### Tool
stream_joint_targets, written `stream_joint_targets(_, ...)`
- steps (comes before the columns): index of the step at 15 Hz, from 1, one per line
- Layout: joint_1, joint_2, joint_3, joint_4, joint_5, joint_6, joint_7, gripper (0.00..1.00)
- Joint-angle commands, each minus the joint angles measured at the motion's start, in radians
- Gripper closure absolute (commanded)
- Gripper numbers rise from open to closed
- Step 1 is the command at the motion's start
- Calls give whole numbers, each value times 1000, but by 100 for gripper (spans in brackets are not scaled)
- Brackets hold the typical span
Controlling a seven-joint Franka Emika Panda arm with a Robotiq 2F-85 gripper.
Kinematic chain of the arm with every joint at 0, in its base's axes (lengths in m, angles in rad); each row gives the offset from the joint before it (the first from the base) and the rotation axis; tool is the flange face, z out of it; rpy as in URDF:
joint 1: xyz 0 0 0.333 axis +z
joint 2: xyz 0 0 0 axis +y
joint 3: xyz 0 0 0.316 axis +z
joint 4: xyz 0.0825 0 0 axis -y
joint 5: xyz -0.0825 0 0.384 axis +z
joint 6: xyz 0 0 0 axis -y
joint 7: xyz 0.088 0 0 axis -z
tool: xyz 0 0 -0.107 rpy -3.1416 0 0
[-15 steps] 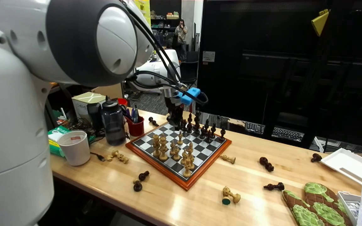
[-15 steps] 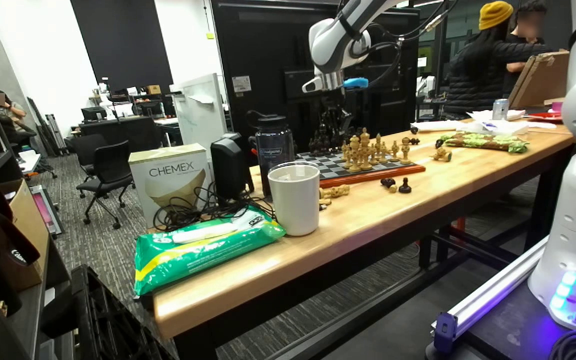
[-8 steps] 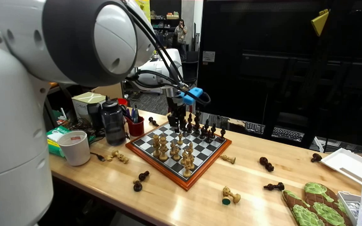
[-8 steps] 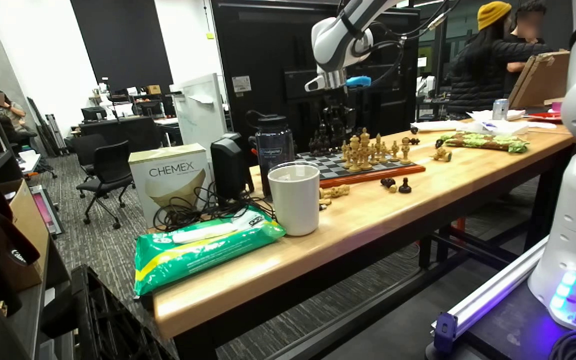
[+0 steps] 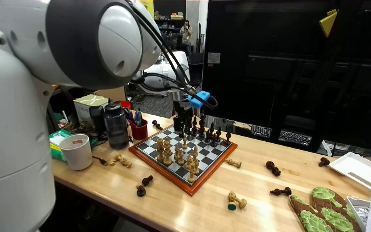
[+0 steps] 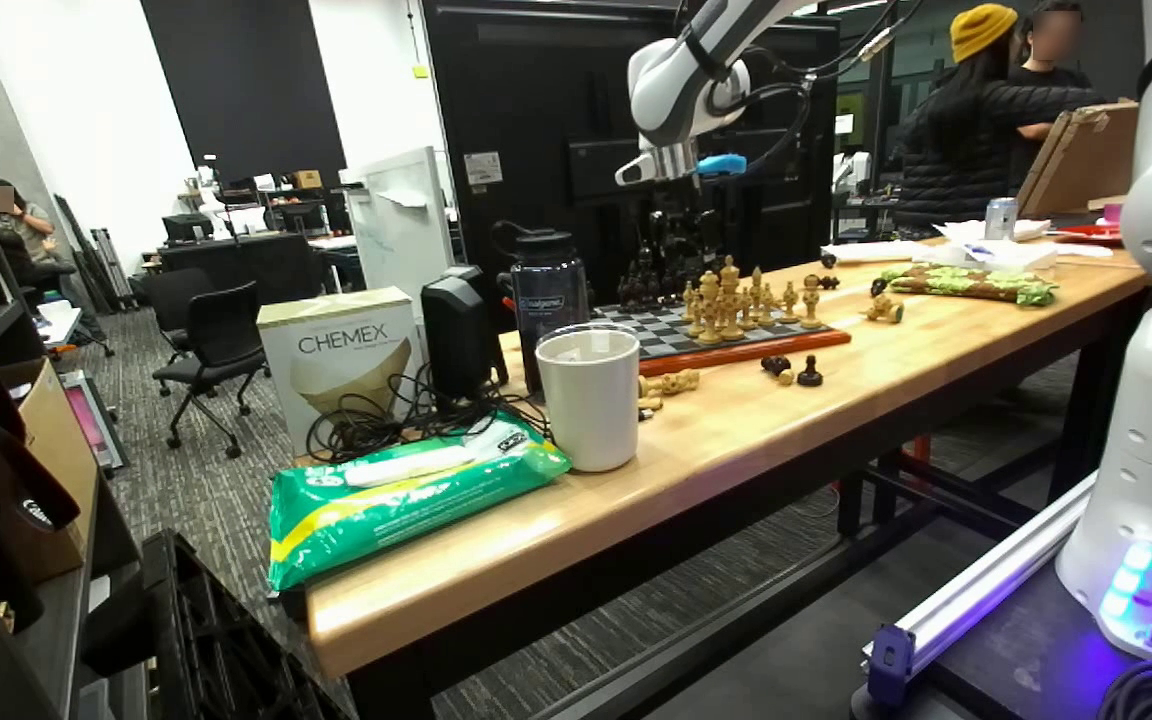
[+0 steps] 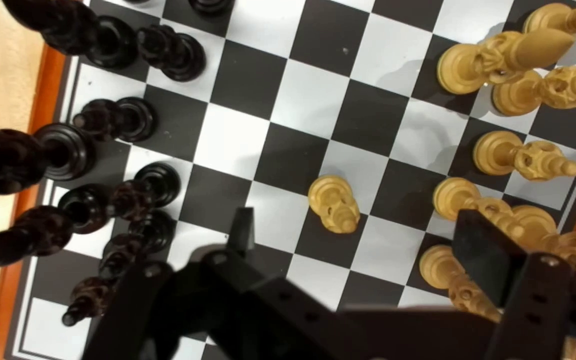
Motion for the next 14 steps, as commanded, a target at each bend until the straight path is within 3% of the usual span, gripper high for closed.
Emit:
stream_joint_targets(1, -6, 7, -2, 4, 36, -3, -45, 0)
stream_joint_targets(4, -9, 17, -2, 5, 52, 0, -58, 0)
stream_joint_targets(5, -11, 19, -2, 5, 57, 0, -63, 4)
stream_joint_targets(6, -12, 20, -2, 4, 59, 4, -69, 26)
stream_joint_targets(8, -12, 22, -3, 3, 60, 4, -74, 29)
stream_joint_targets(14, -10, 26, -2, 9, 55, -5, -79, 74)
